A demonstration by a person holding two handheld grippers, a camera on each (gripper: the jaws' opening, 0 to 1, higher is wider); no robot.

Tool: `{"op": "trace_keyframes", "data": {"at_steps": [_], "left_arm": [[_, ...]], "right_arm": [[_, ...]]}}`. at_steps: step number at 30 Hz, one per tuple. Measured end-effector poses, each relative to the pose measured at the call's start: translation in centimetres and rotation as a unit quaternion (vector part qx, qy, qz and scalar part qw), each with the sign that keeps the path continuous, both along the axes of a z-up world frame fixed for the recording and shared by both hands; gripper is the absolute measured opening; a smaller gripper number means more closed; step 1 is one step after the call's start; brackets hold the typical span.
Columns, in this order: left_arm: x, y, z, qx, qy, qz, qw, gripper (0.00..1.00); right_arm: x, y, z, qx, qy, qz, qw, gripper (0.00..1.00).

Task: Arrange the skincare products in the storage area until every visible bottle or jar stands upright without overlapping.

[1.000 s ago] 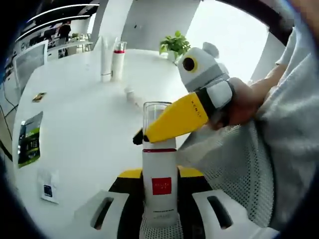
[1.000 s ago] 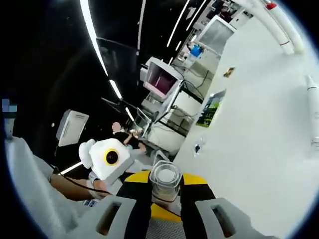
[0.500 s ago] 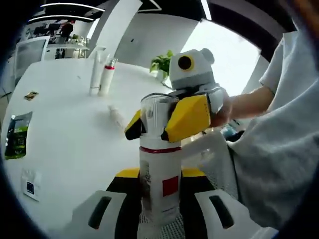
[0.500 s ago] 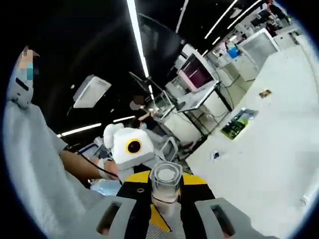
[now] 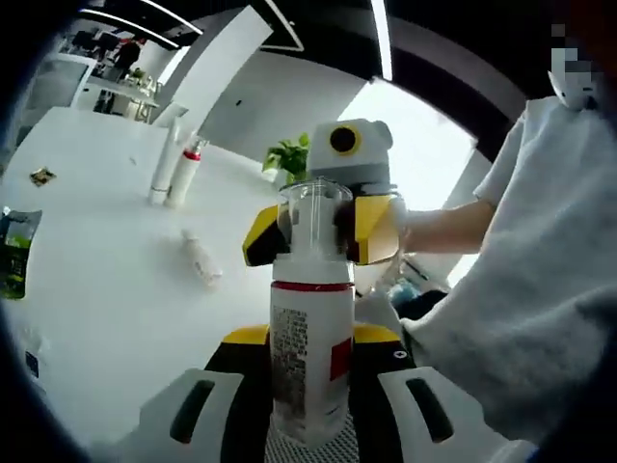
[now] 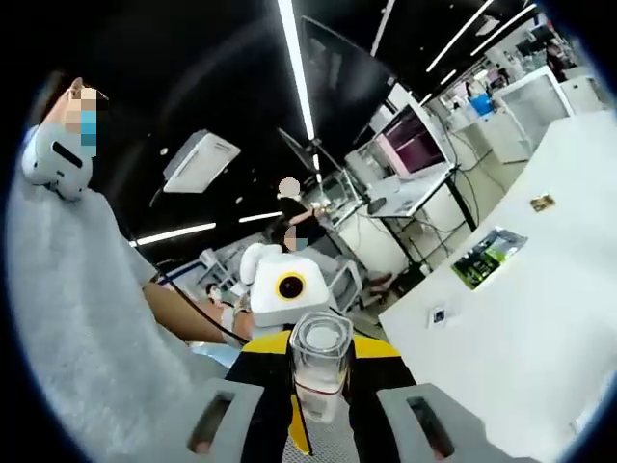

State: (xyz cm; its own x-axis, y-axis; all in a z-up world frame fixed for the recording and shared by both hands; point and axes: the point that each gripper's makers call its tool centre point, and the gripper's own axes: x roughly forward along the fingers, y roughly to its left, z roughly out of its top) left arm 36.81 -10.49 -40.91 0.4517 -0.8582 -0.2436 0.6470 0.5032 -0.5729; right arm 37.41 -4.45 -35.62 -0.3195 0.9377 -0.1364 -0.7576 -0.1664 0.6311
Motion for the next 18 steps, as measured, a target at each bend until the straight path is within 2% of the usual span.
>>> {"op": "trace_keyframes", "data": {"at_steps": [2, 3, 7, 10, 14, 18], "left_arm": [[0.1, 0.2, 0.4, -0.007, -0.002, 0.008, 0.9999, 0.25], [0.8, 0.7, 0.5, -0.008, -0.007, 0.029, 0.9995, 0.25], [1.7, 1.7, 1.0, -0.018, -0.008, 0.066, 0.9976, 0.25], [2.2, 2.3, 0.8, -0.017, -0.003, 0.082, 0.9965, 0.25], [2.9, 2.9, 0.6, -0.029, 0.012, 0.098, 0.9947, 0.23], [3.3, 3.1, -0.2, -0.011, 0.03, 0.112, 0.9932, 0.23]], "right_arm": [[0.1, 0.5, 0.3, -0.005, 0.0, 0.009, 1.0, 0.16], [0.4, 0.9, 0.4, -0.01, -0.002, 0.006, 0.9999, 0.16], [1.2, 2.1, 0.5, -0.034, -0.001, -0.013, 0.9993, 0.15], [2.0, 2.8, 0.0, -0.067, 0.003, -0.048, 0.9966, 0.15], [2.8, 3.5, -0.5, -0.08, -0.01, -0.102, 0.9916, 0.16], [3.3, 3.6, -1.5, -0.098, 0.0, -0.162, 0.9819, 0.17]]}}
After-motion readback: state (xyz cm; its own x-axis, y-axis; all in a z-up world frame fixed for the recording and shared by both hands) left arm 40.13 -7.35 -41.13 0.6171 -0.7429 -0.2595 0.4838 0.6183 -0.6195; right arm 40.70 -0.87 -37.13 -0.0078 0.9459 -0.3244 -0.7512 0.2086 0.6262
